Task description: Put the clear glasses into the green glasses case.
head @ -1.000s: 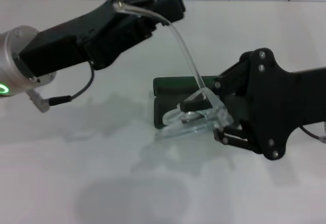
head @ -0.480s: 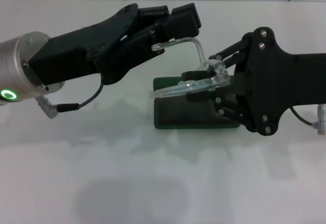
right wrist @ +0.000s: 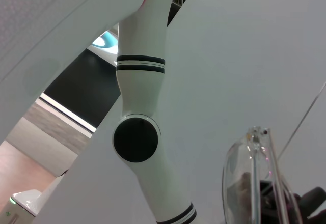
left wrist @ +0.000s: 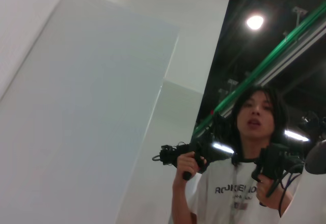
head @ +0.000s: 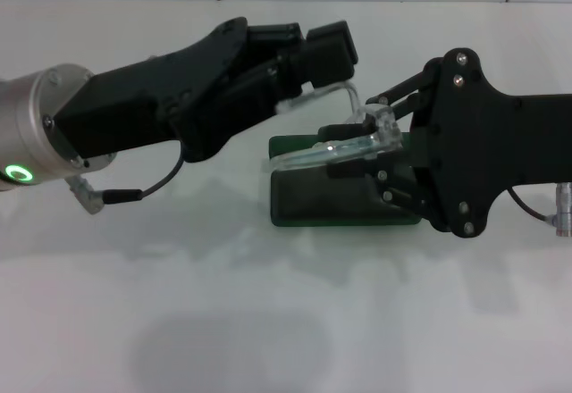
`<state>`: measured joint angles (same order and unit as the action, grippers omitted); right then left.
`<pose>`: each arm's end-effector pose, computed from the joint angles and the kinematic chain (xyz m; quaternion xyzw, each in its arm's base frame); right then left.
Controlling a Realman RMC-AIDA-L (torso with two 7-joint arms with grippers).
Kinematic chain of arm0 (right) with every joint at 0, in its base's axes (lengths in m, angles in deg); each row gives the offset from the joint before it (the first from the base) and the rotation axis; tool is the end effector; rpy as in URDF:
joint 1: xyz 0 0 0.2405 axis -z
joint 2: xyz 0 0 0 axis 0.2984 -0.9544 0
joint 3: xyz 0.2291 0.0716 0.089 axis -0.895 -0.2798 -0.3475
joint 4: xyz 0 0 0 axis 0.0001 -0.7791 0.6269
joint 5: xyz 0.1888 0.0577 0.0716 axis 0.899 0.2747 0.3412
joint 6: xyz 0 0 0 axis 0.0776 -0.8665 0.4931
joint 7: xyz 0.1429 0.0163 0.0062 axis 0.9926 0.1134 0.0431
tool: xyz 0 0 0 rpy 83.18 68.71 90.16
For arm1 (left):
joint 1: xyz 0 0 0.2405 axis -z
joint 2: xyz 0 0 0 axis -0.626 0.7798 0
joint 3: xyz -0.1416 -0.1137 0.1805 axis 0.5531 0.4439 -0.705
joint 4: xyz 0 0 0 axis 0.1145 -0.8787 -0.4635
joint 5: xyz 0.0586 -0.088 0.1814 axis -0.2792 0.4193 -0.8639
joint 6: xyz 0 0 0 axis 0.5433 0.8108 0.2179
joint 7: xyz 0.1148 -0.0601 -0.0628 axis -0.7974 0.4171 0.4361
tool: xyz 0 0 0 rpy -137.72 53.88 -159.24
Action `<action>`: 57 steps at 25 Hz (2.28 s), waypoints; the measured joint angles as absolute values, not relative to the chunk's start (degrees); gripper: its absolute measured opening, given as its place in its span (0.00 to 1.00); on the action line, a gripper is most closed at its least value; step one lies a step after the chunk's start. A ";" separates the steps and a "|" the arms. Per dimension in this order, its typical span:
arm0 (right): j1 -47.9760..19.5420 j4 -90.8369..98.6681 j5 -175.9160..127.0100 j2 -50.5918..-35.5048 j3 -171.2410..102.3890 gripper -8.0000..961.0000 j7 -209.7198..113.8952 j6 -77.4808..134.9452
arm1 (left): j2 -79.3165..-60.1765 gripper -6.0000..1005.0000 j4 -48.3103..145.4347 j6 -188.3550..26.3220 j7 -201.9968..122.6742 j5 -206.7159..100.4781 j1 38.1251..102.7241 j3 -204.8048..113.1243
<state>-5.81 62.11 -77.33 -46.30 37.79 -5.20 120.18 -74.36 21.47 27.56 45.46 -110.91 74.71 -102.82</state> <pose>0.1238 0.2807 0.0257 -0.8425 -0.3124 0.4304 0.0854 -0.1431 0.2934 0.0136 0.8146 0.1168 0.5475 0.1518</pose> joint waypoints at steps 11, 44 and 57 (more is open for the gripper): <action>-5.87 60.93 -76.35 -46.23 37.67 0.13 -5.65 118.86 | -74.36 0.09 21.50 27.56 44.92 -110.90 74.70 -103.63; -5.80 60.06 -76.08 -46.26 37.92 0.13 -5.81 118.95 | -74.00 0.08 21.50 27.52 43.98 -110.64 74.17 -103.67; -5.85 59.23 -76.08 -46.27 37.75 0.14 -5.88 118.95 | -74.10 0.07 20.07 27.78 43.94 -110.51 74.13 -105.34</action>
<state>-5.85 59.23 -76.08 -46.27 37.75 -5.88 118.95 -74.10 20.07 27.78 43.94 -110.51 74.13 -105.34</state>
